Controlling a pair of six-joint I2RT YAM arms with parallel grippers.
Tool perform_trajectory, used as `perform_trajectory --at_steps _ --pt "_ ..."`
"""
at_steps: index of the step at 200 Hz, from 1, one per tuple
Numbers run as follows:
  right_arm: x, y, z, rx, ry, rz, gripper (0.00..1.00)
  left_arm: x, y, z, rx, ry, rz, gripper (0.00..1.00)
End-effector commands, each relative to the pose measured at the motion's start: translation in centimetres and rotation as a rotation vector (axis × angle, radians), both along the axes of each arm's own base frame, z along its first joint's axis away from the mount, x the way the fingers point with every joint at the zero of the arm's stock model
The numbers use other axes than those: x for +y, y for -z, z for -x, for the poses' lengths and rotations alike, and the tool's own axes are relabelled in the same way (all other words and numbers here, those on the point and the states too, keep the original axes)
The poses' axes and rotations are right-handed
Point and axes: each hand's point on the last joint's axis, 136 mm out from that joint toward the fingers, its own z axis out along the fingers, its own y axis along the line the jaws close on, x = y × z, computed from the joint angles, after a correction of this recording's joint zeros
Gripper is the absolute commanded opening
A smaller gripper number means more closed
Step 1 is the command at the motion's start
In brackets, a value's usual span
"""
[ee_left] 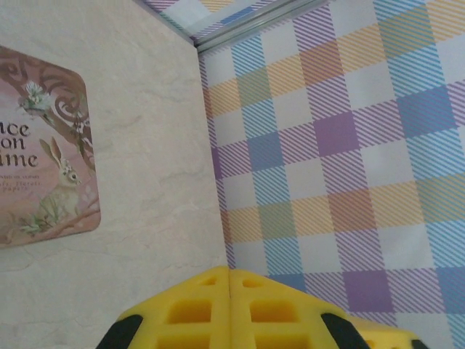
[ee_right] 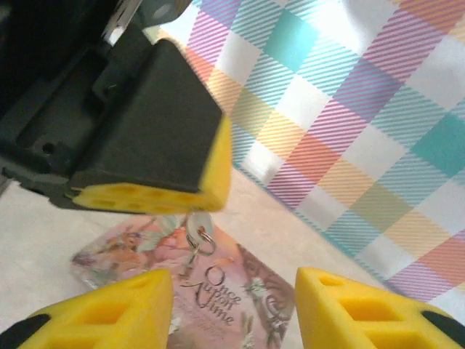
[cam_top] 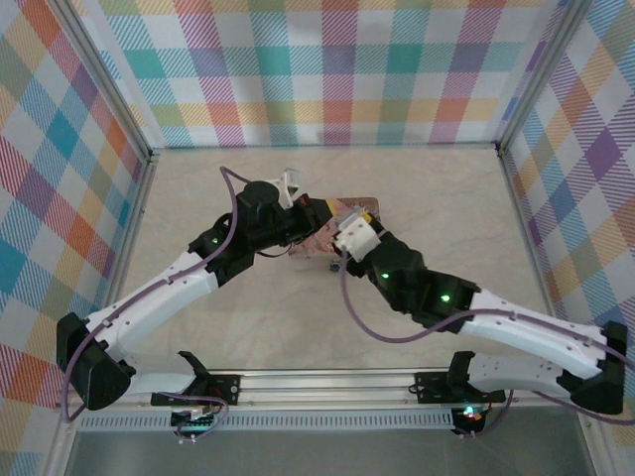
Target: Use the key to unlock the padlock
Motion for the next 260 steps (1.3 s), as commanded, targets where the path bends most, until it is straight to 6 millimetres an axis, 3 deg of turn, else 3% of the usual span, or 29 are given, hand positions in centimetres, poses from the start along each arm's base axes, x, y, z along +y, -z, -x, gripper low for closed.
perform_trajectory --at_steps 1,44,96,148,186,217,260 --pt "-1.7 -0.3 1.5 0.154 -0.034 -0.232 0.49 0.5 -0.3 0.2 -0.081 0.042 -0.052 0.00" --pt "-2.4 0.5 2.8 0.410 -0.151 -0.530 0.45 0.1 -0.1 1.2 -0.174 0.127 -0.067 0.00" --pt "0.4 -0.2 3.5 0.620 -0.443 -0.865 0.38 -1.0 -1.1 3.1 -0.242 0.231 0.041 0.00" --pt "-0.4 -1.0 2.8 0.610 -0.528 -1.158 0.53 -1.2 -2.4 4.7 -0.298 0.249 0.150 0.00" --pt "-0.7 -1.5 2.8 0.601 -0.568 -1.245 0.47 -1.6 -3.0 5.3 -0.313 0.250 0.183 0.00" --pt "-0.8 -1.9 2.4 0.589 -0.560 -1.259 0.50 -2.1 -3.3 5.8 -0.315 0.259 0.202 0.00" --pt "-0.1 -2.5 2.4 0.610 -0.598 -1.261 0.39 -2.5 -3.5 6.0 -0.321 0.255 0.210 0.00"
